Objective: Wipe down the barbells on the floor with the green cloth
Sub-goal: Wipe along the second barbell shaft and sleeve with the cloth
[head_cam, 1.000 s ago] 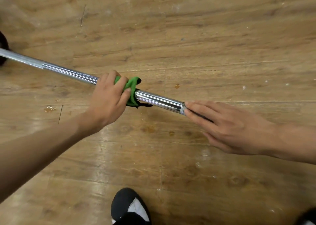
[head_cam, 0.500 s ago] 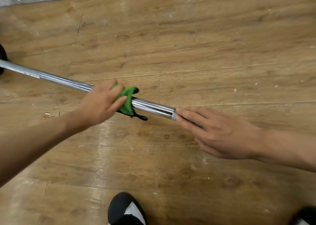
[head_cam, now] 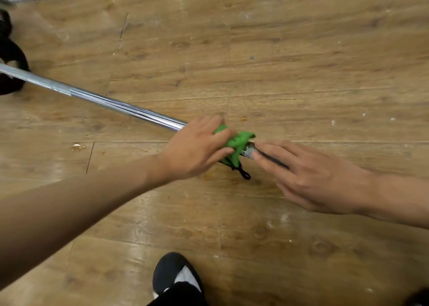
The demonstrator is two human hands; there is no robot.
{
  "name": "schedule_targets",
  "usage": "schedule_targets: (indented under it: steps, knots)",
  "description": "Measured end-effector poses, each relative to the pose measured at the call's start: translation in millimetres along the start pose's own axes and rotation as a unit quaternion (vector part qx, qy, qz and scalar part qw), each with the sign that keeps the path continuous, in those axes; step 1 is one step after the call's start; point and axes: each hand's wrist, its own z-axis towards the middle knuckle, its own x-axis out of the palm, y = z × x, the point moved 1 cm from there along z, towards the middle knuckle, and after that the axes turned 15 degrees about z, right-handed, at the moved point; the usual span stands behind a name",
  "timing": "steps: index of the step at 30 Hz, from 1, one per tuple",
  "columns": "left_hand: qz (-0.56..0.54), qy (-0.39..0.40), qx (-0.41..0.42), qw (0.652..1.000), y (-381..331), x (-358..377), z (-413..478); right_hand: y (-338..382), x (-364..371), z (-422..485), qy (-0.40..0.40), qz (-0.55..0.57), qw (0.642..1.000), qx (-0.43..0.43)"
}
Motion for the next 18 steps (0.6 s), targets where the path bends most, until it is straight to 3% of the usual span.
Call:
schedule_targets:
  steps: [5,9,18]
  knots:
    - [-0.005,0.038,-0.112,0.993,83.9,5.9,-43.5,-6.2,-1.5,1.2,-0.01,0.03,0.999,-0.007]
    - [0.007,0.034,-0.189,0.981,92.5,7.7,-49.7,-14.0,-1.7,4.9,-0.032,0.035,0.999,-0.021]
    - [0.026,-0.021,-0.072,0.997,14.6,12.9,8.2,-31.1,-8.1,8.4,-0.02,-0.013,1.0,-0.003]
